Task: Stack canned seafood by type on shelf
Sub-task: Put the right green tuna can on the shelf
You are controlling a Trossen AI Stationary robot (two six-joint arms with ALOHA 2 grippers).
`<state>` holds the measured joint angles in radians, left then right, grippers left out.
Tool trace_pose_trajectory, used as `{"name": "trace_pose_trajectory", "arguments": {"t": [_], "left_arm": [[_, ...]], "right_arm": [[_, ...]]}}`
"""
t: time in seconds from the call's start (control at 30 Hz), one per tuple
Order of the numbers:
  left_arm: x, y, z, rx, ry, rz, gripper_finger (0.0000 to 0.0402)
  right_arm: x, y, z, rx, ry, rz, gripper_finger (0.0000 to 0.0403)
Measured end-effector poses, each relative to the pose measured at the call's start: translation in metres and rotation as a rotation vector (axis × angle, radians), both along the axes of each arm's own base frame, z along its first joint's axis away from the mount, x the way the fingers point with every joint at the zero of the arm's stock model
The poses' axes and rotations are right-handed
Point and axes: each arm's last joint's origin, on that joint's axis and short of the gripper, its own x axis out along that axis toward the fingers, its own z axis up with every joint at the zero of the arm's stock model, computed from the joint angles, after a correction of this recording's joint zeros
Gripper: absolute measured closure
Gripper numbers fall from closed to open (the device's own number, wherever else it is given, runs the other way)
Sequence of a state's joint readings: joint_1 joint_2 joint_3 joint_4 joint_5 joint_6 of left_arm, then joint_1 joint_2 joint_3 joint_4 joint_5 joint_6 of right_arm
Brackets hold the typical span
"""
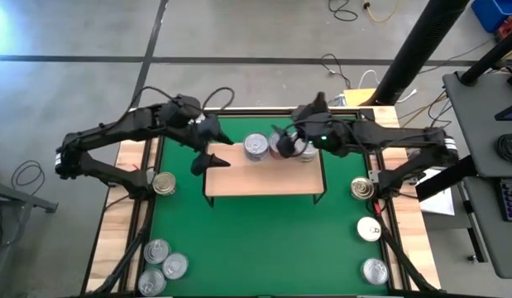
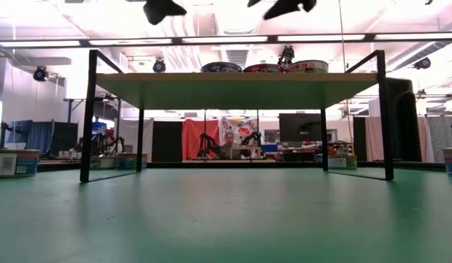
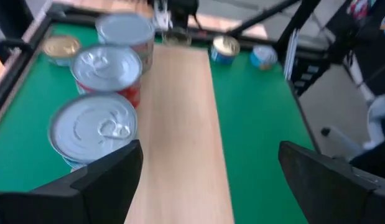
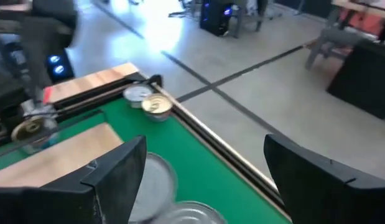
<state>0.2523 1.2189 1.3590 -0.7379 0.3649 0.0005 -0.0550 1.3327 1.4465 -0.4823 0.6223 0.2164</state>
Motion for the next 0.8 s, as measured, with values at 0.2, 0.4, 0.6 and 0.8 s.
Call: {"name": "trace_pose_trajectory", "arguments": {"t": [0.2,0.4,0.6,0.8], "left_arm": [[-0.011,-0.002,0.016,0.007,-0.108,0.042,0.0045],[-0.016,-0.001,0.025,0.055,-0.159,0.134,0.0045],[-0.017,-0.001,0.029,0.056,-0.161,0.149,0.0046],[-0.018,-0.001,0.025,0.039,-0.123,0.155,0.0046]], "right_arm": [[-0.040,-0.015,-0.016,0.115,-0.118,-0.134,0.0098],[-0.078,-0.053,-0.038,0.257,-0.274,-0.395,0.0099],[-0.102,-0.103,-0.069,0.453,-0.374,-0.609,0.0099],[-0.113,-0.137,-0.103,0.607,-0.453,-0.841,0.0110]]}}
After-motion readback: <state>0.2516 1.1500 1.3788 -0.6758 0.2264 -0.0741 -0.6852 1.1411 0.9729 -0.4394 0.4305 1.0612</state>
